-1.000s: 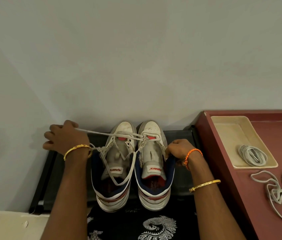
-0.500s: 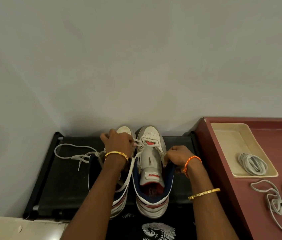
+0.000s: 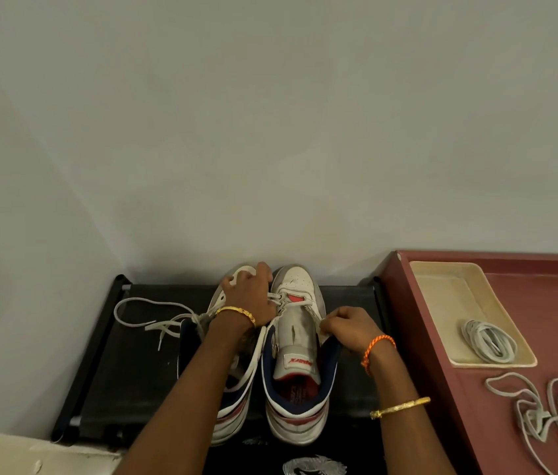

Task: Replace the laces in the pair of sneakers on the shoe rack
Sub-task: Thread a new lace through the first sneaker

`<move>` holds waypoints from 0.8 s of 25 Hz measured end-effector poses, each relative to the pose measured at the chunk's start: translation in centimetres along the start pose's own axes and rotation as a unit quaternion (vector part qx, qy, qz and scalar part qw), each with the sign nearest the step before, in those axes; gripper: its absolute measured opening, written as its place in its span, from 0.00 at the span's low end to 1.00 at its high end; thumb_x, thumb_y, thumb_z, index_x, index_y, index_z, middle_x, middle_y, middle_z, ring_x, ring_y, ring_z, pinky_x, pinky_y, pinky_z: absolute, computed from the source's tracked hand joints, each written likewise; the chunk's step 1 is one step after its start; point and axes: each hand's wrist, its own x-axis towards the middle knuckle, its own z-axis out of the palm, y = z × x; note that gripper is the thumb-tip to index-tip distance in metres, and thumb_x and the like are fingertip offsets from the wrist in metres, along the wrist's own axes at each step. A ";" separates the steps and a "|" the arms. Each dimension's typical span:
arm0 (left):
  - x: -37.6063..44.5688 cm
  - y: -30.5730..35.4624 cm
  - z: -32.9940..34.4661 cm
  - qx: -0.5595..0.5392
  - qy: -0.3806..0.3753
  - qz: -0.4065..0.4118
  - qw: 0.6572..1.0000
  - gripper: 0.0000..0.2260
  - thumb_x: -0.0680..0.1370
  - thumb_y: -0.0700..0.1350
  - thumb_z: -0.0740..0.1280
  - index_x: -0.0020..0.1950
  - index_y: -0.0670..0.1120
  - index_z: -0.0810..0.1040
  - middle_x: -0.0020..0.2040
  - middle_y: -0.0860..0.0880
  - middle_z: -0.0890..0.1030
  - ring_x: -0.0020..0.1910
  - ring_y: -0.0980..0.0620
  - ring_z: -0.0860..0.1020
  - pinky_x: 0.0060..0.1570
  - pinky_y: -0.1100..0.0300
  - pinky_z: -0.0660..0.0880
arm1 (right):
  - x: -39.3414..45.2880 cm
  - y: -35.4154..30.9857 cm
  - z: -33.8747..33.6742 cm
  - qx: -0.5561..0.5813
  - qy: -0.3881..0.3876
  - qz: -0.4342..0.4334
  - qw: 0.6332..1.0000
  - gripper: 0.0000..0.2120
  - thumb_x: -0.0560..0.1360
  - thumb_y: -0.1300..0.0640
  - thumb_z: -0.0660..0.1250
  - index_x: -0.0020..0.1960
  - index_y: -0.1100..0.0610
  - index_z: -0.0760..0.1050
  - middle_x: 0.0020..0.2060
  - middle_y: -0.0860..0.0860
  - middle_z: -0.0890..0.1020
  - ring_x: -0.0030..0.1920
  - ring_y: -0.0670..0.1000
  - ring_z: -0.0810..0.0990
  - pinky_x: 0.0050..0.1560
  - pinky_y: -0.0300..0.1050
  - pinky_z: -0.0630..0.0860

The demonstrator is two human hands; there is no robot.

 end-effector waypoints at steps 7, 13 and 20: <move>-2.5 2.5 -8.6 -0.360 -0.038 -0.040 0.931 0.06 0.77 0.39 0.64 0.43 0.49 0.77 0.37 0.50 0.82 0.44 0.51 0.78 0.58 0.52 0.71 | -4.3 -2.1 0.3 0.172 0.122 -0.182 0.960 0.05 0.73 0.64 0.68 0.40 0.57 0.79 0.38 0.52 0.82 0.42 0.49 0.80 0.41 0.36 0.76; -9.7 8.1 -16.4 -0.502 -0.086 0.068 0.858 0.13 0.79 0.34 0.58 0.52 0.44 0.81 0.49 0.48 0.84 0.45 0.56 0.81 0.47 0.64 0.77 | -12.4 -8.8 3.2 0.249 -0.033 -0.306 0.918 0.09 0.73 0.68 0.67 0.52 0.61 0.76 0.38 0.48 0.82 0.40 0.41 0.82 0.38 0.35 0.77; -11.9 4.3 -17.5 -0.544 0.221 -0.081 0.805 0.09 0.71 0.35 0.72 0.51 0.40 0.81 0.44 0.45 0.83 0.44 0.50 0.82 0.47 0.68 0.76 | -16.2 -7.5 -4.6 0.272 0.051 -0.297 0.914 0.04 0.74 0.64 0.67 0.42 0.61 0.80 0.27 0.49 0.77 0.27 0.45 0.73 0.33 0.34 0.74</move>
